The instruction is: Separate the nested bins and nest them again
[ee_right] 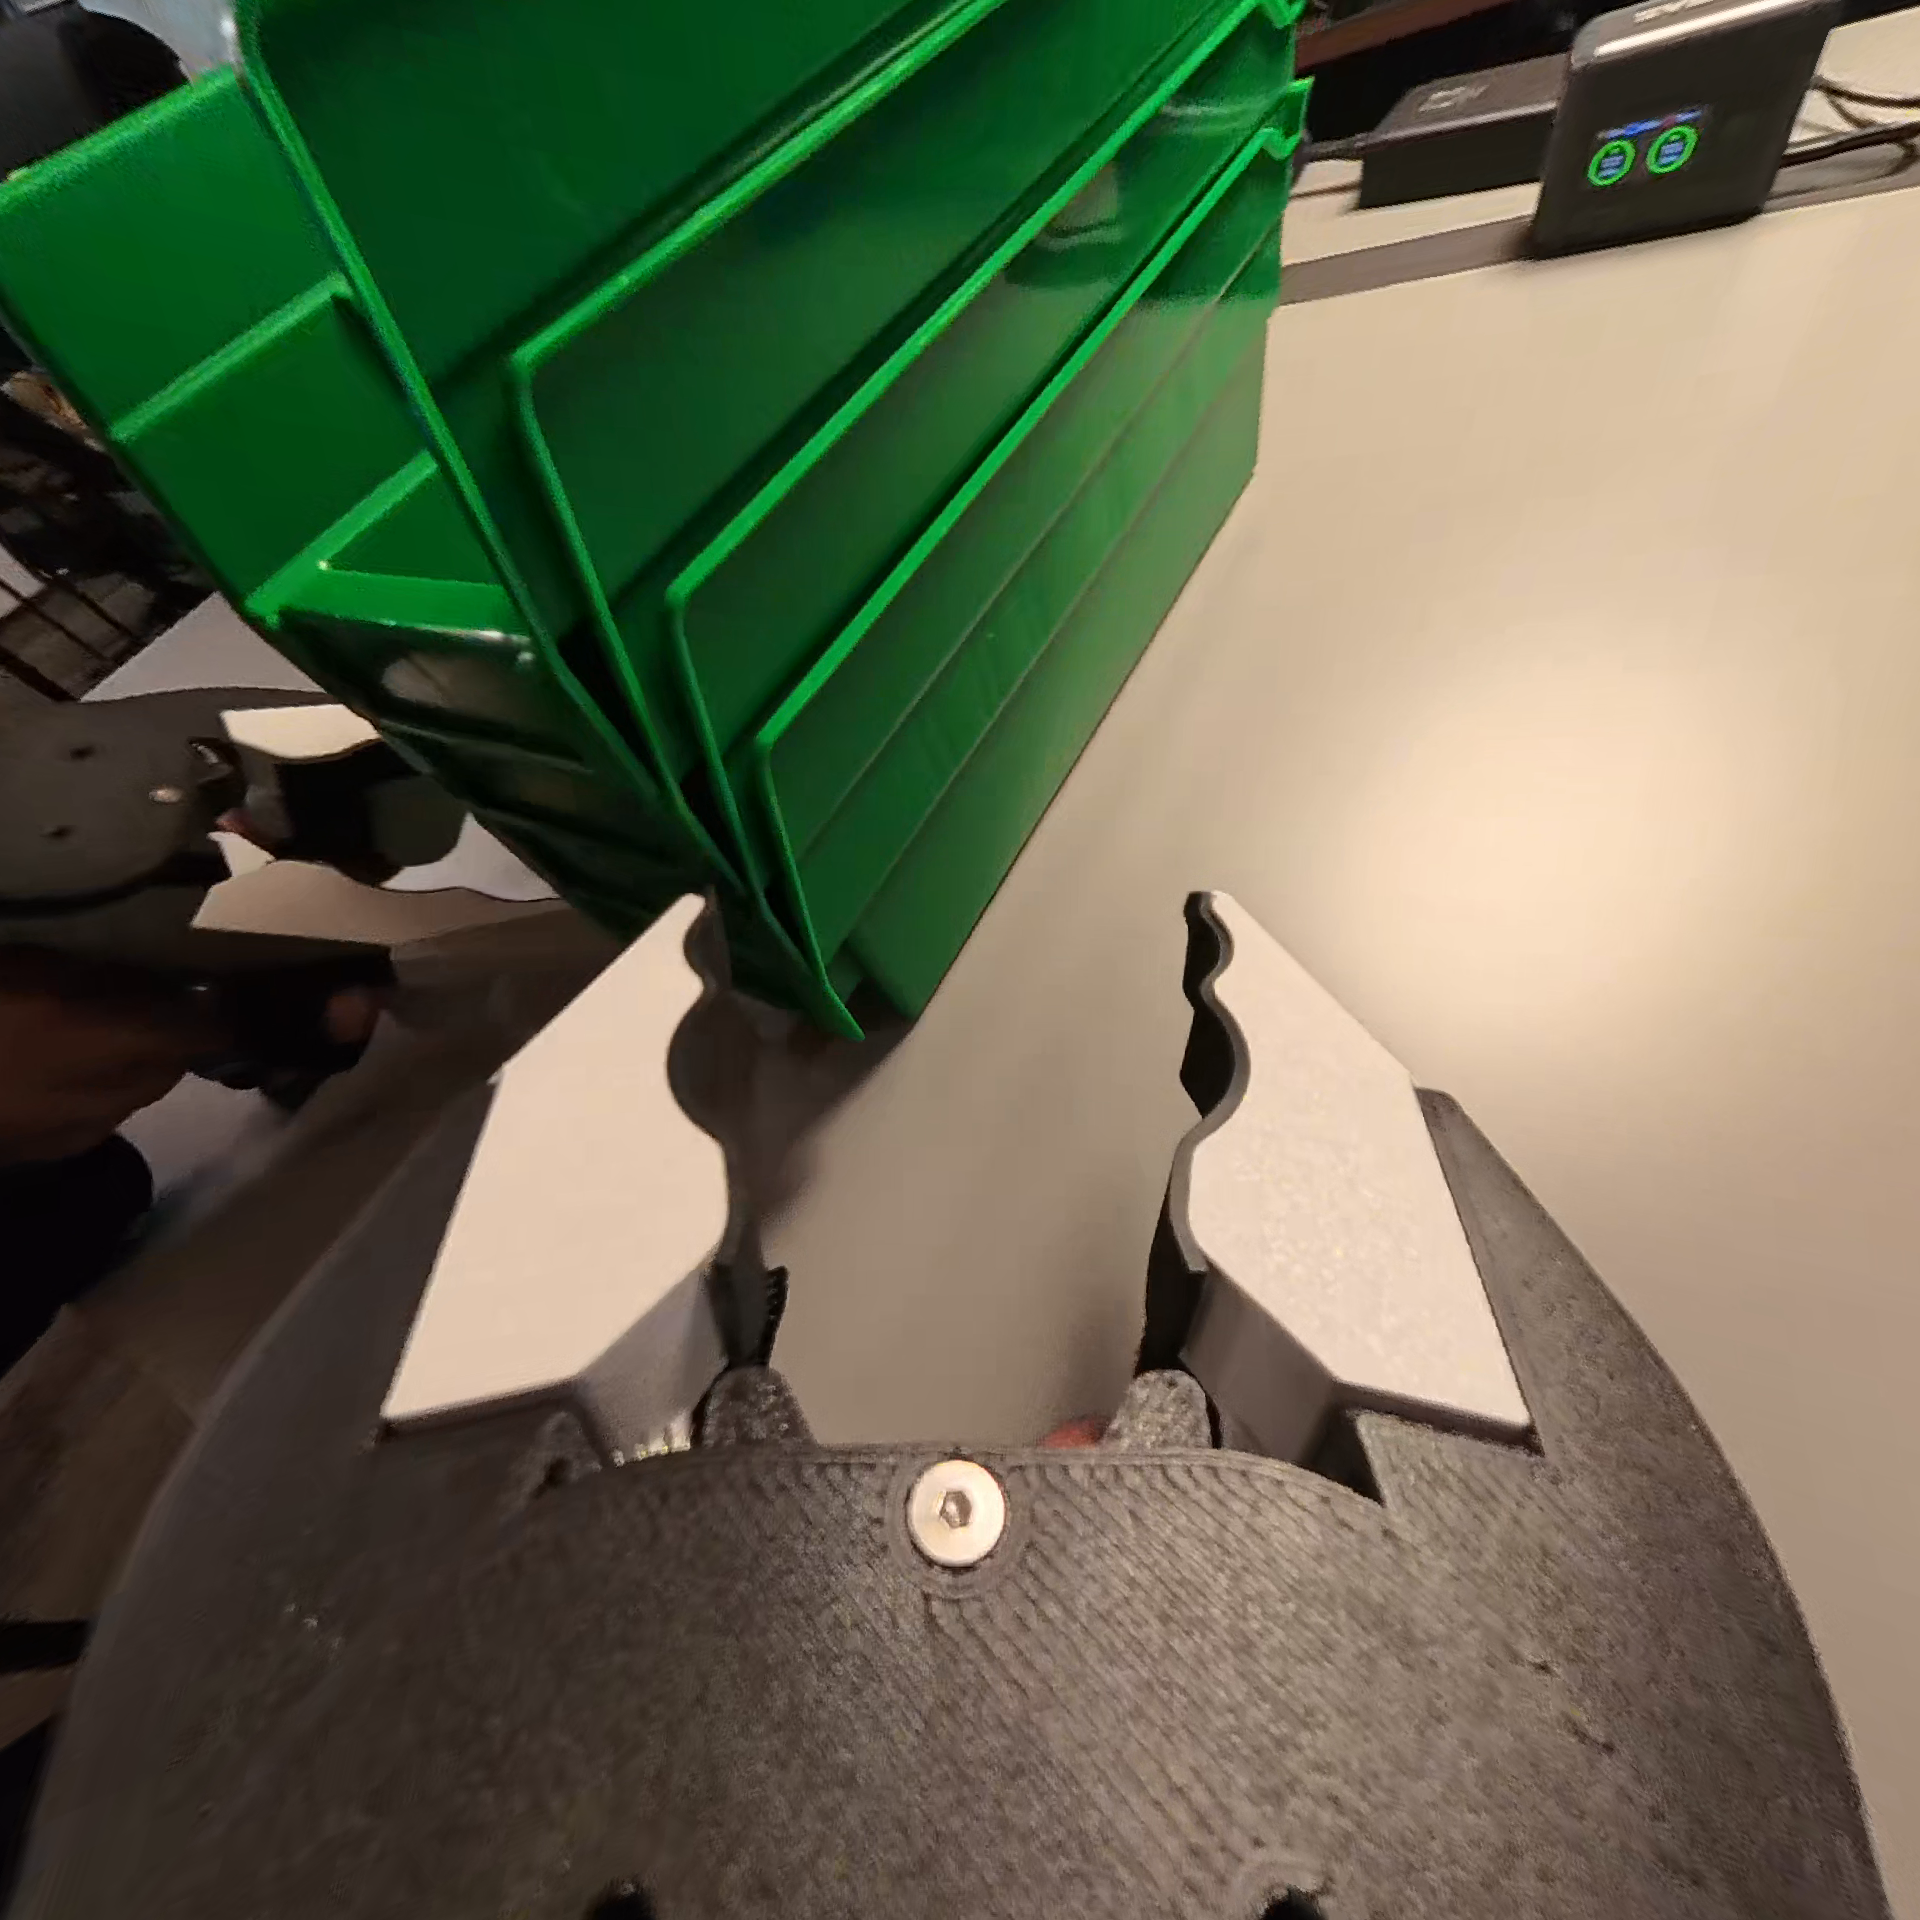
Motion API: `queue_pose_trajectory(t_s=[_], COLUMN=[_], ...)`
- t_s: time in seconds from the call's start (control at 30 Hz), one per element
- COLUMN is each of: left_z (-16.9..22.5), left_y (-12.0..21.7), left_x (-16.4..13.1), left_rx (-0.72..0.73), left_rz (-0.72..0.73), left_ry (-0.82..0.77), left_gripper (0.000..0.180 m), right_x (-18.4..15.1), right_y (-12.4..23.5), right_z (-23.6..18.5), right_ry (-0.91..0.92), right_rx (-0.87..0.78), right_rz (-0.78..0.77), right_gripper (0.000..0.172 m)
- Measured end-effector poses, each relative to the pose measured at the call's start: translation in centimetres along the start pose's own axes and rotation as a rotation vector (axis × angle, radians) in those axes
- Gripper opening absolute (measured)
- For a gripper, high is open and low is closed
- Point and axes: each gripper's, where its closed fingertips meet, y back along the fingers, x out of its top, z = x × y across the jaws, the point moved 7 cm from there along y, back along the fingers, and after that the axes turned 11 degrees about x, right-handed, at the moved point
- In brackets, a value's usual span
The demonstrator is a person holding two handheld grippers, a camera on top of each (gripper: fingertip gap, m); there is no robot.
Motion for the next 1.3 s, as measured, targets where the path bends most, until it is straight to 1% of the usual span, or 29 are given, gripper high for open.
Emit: queue_pose_trajectory(t_s=[0.07,0.27,0.37,0.5,0.63,0.7,0.8,0.9,0.97,1.03,1.1,1.17,1.3], left_z=[0.1,0.1,0.0,-0.2,-0.8,-1.2,-2.0,-2.8,-3.2,-3.6,-3.9,-3.9,-4.0], left_y=[0.3,1.2,1.6,2.2,3.2,3.9,5.5,7.3,8.4,9.4,10.1,10.5,10.7], left_x=[0.0,-0.4,-0.7,-1.3,-2.2,-2.8,-3.8,-4.8,-5.3,-5.8,-6.6,-6.8,-6.9], left_rx=[0.031,0.029,0.056,0.082,0.096,0.1,0.103,0.107,0.127,0.16,0.197,0.201,0.187], left_rz=[0.02,0.033,0.03,0.02,0.001,-0.005,0.008,0.045,0.078,0.1,0.108,0.133,0.15], left_ry=[-0.019,0.029,0.018,0.024,0.086,0.137,0.228,0.314,0.351,0.359,0.358,0.362,0.379], left_gripper=[0.092,0.092,0.093,0.093,0.093,0.093,0.093,0.093,0.093,0.093,0.093,0.091,0.09], right_x=[0.2,0.6,0.9,2.1,4.7,6.9,11.0,15.0,17.1,18.4,18.8,18.6,17.8], right_y=[0.7,1.8,2.2,2.9,3.8,4.1,4.0,2.2,-0.1,-2.8,-5.4,-7.6,-10.2], right_z=[0.3,-0.9,-1.9,-3.4,-4.8,-5.7,-7.3,-8.3,-8.4,-7.8,-6.6,-5.7,-4.4], right_ry=[-0.005,0.008,0.024,0.06,0.096,0.126,0.168,0.184,0.182,0.175,0.153,0.112,0.062], right_rx=[-0.002,0.035,0.058,0.053,0.023,0.001,-0.023,-0.03,-0.047,-0.091,-0.159,-0.194,-0.258], right_rz=[0.011,0.042,0.035,0.042,0.057,0.059,0.046,-0.033,-0.116,-0.221,-0.349,-0.451,-0.582], right_gripper=[0.089,0.09,0.097,0.102,0.11,0.116,0.127,0.14,0.145,0.148,0.153,0.155,0.157])
